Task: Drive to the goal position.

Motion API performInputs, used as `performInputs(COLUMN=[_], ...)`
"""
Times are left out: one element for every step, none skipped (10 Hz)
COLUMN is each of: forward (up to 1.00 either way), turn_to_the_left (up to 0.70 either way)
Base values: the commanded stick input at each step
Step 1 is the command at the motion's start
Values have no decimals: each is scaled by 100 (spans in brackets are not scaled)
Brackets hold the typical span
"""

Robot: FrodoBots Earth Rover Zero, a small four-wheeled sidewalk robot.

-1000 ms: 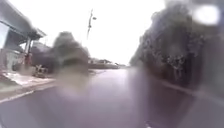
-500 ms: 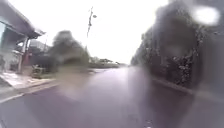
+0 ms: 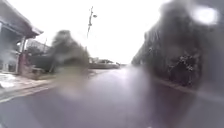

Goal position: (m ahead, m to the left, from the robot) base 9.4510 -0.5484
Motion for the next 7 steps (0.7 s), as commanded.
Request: performInputs(forward=[70,70,70,70,70,70,70], turn_to_the_left=[0,0,0,0,0,0,0])
